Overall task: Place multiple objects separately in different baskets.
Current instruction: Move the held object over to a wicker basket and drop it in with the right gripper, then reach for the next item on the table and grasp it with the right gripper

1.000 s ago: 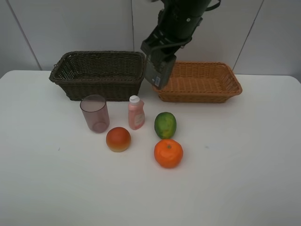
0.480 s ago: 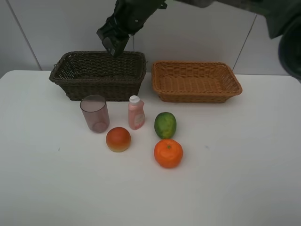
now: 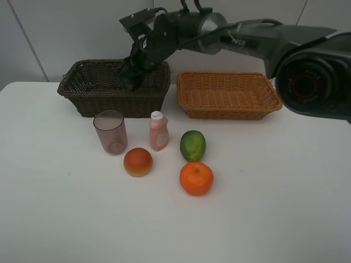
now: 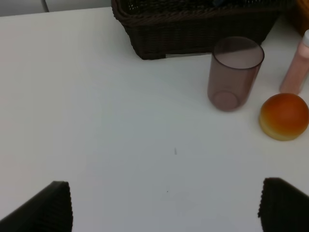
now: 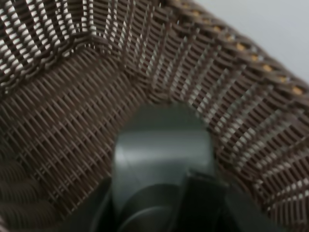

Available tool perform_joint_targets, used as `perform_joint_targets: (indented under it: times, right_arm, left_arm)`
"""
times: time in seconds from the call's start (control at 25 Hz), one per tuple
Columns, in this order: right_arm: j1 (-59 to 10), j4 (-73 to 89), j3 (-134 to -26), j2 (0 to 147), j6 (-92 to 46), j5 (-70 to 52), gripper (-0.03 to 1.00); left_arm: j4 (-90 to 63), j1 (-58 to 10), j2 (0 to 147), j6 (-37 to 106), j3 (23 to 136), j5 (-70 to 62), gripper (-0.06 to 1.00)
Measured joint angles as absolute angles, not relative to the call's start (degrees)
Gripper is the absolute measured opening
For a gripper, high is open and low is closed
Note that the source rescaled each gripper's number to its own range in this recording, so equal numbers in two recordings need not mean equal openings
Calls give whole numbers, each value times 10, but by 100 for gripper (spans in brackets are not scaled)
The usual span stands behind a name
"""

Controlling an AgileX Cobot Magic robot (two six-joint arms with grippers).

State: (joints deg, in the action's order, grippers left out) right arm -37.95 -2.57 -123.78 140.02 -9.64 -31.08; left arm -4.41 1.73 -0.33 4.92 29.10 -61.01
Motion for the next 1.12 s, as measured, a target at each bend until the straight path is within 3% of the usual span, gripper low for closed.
perform_joint_targets:
  times: [0.16,0.2,0.32,0.44,0.52,0.68,0.96,1.12]
  right_arm:
    - [-379,-16,-1238,1405,-96,-309,3]
    - [-379,-16,-1238,1405,-96,-306,8]
    - [-379,-15,-1238,1400,-96,-296,40]
    - [-379,-15,-1240,1392,-96,-294,79]
    - [-379,-15,-1240,1385,-96,-302,92]
    - [-379,-15,-1240,1353,-96,-359,99]
    - [-379,-16,-1237,1285,-38,-530,100]
    - [-379,-40,-1181,1235,34,-595,100]
  left_arm:
    - [-44,17,-3,49,291,-610,100]
    - [-44,17,-3,49,291,-610,100]
    - [-44,17,-3,49,291,-610,100]
    - [-44,17,-3,49,291,-610,100]
    - [-44,17,-3,49,291,-610,100]
    - [-44,17,-3,49,291,-610,100]
    - [-44,17,-3,50,291,-610,100]
    - [-44,17,-3,50,291,-610,100]
